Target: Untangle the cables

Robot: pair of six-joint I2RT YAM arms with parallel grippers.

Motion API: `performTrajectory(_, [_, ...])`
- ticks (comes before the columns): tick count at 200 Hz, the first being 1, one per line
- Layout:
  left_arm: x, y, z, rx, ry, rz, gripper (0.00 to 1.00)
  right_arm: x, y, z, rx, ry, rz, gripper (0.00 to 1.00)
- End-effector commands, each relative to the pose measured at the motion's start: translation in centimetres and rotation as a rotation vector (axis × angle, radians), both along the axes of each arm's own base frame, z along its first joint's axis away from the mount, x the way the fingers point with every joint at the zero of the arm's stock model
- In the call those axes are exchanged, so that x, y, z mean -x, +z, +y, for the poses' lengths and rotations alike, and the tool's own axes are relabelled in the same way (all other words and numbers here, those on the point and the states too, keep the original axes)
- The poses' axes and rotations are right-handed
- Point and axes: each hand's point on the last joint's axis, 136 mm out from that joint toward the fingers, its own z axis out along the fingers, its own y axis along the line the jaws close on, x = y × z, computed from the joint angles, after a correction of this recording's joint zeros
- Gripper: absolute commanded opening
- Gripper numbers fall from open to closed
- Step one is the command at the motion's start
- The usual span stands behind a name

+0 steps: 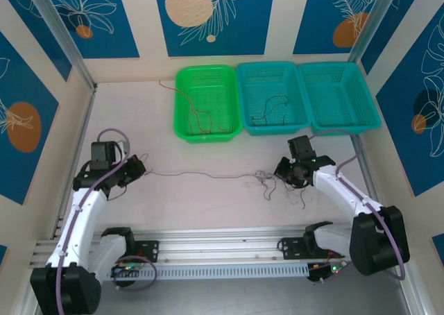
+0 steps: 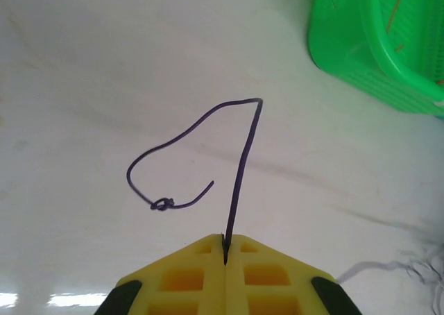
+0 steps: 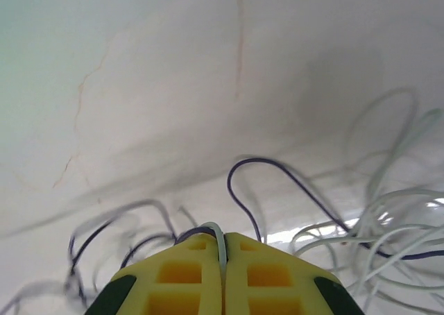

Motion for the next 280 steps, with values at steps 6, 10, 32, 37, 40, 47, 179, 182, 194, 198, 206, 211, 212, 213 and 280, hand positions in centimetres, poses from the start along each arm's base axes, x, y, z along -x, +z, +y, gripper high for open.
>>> performTrajectory(6, [-0.1,-0.3,-3.6,0.123,-0.093,-0.017,0.13,-0.3,0.8,2.6,-0.098,0.105,-0.004,0.0])
performTrajectory(10, [0.1,-0.4,-3.9,0.113,-0.104,-0.013,0.2,-0.5,1.0,2.8,-0.108,0.107,-0.012,0.0])
performTrajectory(32, [0.6,0.2,-5.0,0.047,-0.179,-0.053,0.53,-1.2,2.2,3.5,-0.138,0.134,-0.055,0.0])
performTrajectory(37, [0.6,0.7,-5.2,0.03,-0.2,-0.077,0.55,-1.3,2.5,3.6,-0.142,0.143,-0.063,0.0])
performTrajectory(40, [0.6,1.1,-5.5,0.02,-0.218,-0.098,0.55,-1.3,2.7,3.7,-0.147,0.152,-0.066,0.0])
performTrajectory(47, [0.6,2.1,-6.2,0.003,-0.268,-0.148,0.56,-1.5,3.3,4.1,-0.157,0.174,-0.077,0.0])
performTrajectory(179, [2.3,-0.8,-25.5,-0.576,-1.313,-0.704,0.84,0.1,14.6,9.5,-0.425,0.47,-0.251,0.0])
performTrajectory(182, [2.1,-1.1,-25.5,-0.595,-1.316,-0.708,0.85,0.1,14.9,9.5,-0.433,0.476,-0.257,0.0])
performTrajectory(194, [1.2,-1.6,-25.5,-0.662,-1.319,-0.733,0.9,0.7,16.0,10.1,-0.469,0.512,-0.271,0.0])
performTrajectory(198, [0.8,-1.8,-25.5,-0.682,-1.314,-0.741,0.92,0.8,16.4,10.4,-0.482,0.524,-0.275,0.0])
performTrajectory(206, [0.1,-2.0,-25.6,-0.715,-1.301,-0.758,0.95,1.2,16.9,10.8,-0.501,0.547,-0.278,0.0])
performTrajectory(211, [-0.3,-2.2,-25.8,-0.728,-1.295,-0.768,0.96,1.4,17.3,11.0,-0.508,0.56,-0.28,0.0])
performTrajectory(212, [-0.4,-2.2,-25.8,-0.731,-1.294,-0.77,0.96,1.4,17.3,11.0,-0.508,0.562,-0.281,0.0])
performTrajectory(213, [-0.4,-2.2,-25.9,-0.732,-1.292,-0.772,0.97,1.5,17.4,11.0,-0.509,0.565,-0.281,0.0])
performTrajectory(280, [-5.9,-4.3,-27.2,-0.83,-1.069,-0.757,0.8,1.8,18.6,10.8,-0.494,0.547,-0.293,0.0])
